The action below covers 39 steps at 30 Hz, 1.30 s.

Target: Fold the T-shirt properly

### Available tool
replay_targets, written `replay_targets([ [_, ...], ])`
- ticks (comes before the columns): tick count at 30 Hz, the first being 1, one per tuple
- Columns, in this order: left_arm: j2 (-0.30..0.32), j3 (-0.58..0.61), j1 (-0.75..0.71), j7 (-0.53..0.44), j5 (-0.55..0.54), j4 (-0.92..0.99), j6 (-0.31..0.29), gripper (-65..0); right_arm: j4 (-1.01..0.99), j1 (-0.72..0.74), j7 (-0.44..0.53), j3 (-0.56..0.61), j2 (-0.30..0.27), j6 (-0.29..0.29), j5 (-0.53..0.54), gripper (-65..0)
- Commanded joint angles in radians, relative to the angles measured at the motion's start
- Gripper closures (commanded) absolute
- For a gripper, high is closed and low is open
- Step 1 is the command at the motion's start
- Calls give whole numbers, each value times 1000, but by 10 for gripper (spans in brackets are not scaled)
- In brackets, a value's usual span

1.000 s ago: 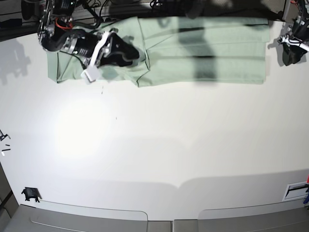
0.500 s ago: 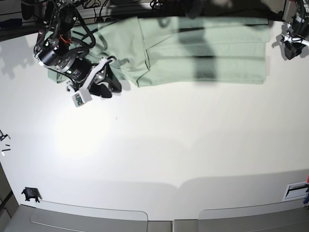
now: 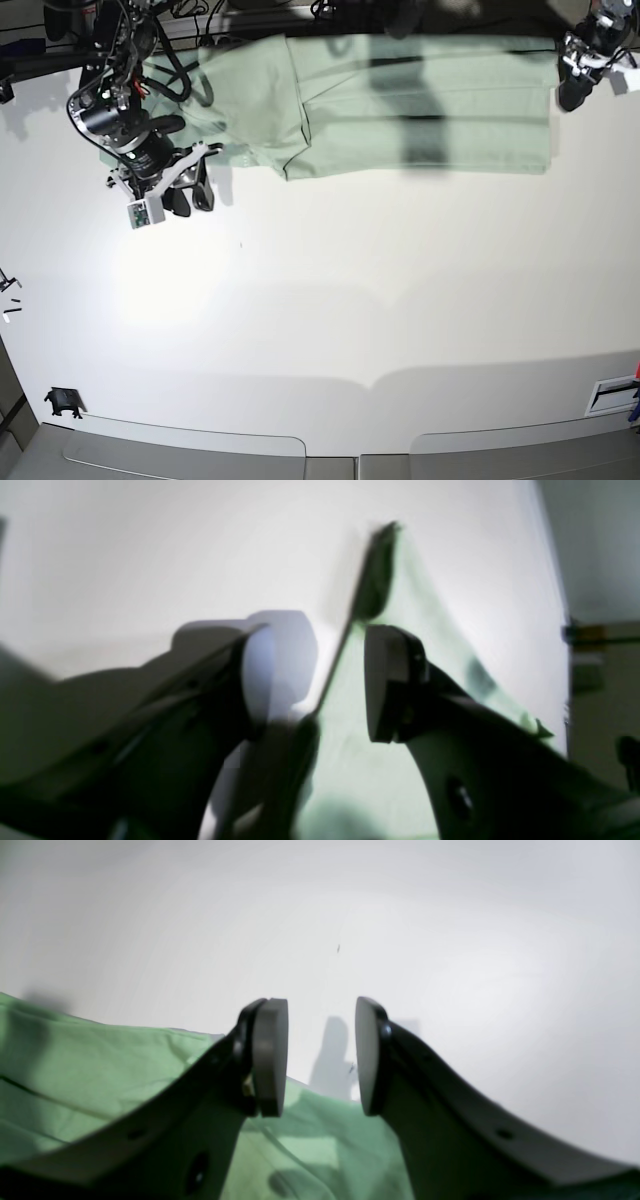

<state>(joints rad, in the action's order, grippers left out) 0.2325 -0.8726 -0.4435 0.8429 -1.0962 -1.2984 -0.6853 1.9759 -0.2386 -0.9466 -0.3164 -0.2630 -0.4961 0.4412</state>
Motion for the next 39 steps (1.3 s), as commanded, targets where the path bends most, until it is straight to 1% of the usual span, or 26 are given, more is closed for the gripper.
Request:
replay_targets([
  [1, 14, -3, 6, 27, 5, -3, 3, -284, 10, 9, 28, -5, -11, 0, 8, -210],
  [5, 13, -1, 28, 66, 3, -3, 3, -284, 9, 9, 29, -5, 5, 0, 7, -210],
  [8, -11, 16, 20, 71, 8, -3, 2, -284, 9, 9, 31, -5, 23, -1, 7, -210],
  [11, -32, 68, 12, 69, 40, -3, -5, -284, 9, 9, 33, -4, 25, -2, 7, -210],
  [15, -29, 150, 14, 69, 59, -3, -5, -284, 9, 9, 45, -4, 25, -2, 7, -210],
  [19, -30, 169, 14, 69, 59, -3, -4, -284, 9, 9, 41, -4, 25, -2, 7, -210],
  [23, -30, 170, 14, 50, 61, -3, -5, -284, 9, 9, 42, -4, 25, -2, 7, -210],
  [27, -30, 170, 14, -3, 135, -3, -3, -279, 9, 9, 46, -4, 25, -2, 7, -210],
  [30, -31, 169, 14, -8, 119, -3, 13, -278, 9, 9, 49, -4, 24, -2, 7, -210],
  [32, -31, 169, 14, -11, 119, -3, 11, -234, 9, 9, 49, -4, 25, -2, 7, -210],
  [39, -33, 170, 14, -31, 119, -3, 11, -31, 9, 9, 49, -4, 25, -2, 7, -210],
])
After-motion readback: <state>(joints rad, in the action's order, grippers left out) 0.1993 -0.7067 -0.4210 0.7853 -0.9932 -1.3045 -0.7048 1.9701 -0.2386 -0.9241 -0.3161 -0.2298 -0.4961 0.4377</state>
